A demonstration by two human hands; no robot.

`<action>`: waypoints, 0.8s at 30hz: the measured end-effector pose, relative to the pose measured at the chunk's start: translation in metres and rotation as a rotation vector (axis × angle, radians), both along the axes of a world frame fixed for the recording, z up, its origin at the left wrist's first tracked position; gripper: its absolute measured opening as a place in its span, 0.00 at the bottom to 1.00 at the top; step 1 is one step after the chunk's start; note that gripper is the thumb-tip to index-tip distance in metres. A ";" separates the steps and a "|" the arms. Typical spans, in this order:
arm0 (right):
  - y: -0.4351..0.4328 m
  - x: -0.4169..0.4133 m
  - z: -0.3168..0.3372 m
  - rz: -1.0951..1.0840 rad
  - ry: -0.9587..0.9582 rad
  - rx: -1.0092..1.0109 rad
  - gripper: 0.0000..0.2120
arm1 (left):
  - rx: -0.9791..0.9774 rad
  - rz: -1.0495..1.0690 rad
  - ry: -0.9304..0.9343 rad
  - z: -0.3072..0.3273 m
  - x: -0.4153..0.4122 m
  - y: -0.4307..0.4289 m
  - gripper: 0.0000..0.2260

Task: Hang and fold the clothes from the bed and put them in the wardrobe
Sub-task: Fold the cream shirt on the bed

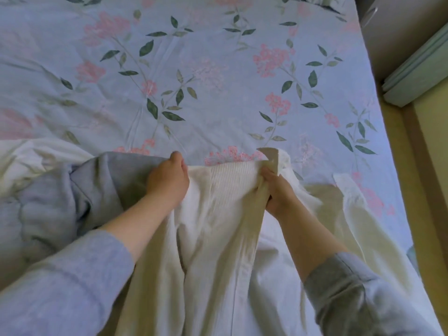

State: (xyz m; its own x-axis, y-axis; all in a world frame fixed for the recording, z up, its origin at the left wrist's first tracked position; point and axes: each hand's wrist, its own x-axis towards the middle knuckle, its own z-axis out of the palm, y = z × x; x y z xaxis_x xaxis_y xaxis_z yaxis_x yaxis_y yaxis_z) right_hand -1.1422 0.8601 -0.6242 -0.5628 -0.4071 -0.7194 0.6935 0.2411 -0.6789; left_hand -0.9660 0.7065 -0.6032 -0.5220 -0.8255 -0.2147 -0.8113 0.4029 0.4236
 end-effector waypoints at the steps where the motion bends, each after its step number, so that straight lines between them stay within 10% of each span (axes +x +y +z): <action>1: -0.005 0.004 -0.002 0.020 -0.005 0.000 0.10 | 0.032 -0.030 -0.104 -0.004 0.001 -0.010 0.11; 7: -0.008 0.013 -0.020 0.014 -0.064 0.054 0.16 | 0.276 -0.019 -0.166 -0.031 0.028 -0.001 0.44; 13: 0.002 0.016 -0.040 0.007 0.099 0.223 0.12 | 0.125 0.008 -0.008 -0.055 0.043 0.004 0.19; 20: 0.019 0.041 -0.033 0.184 0.262 0.304 0.18 | -0.120 -0.187 -0.095 -0.038 0.041 0.039 0.33; 24: 0.041 0.074 -0.022 0.311 0.365 0.425 0.13 | -0.149 -0.349 0.129 -0.017 0.046 0.074 0.23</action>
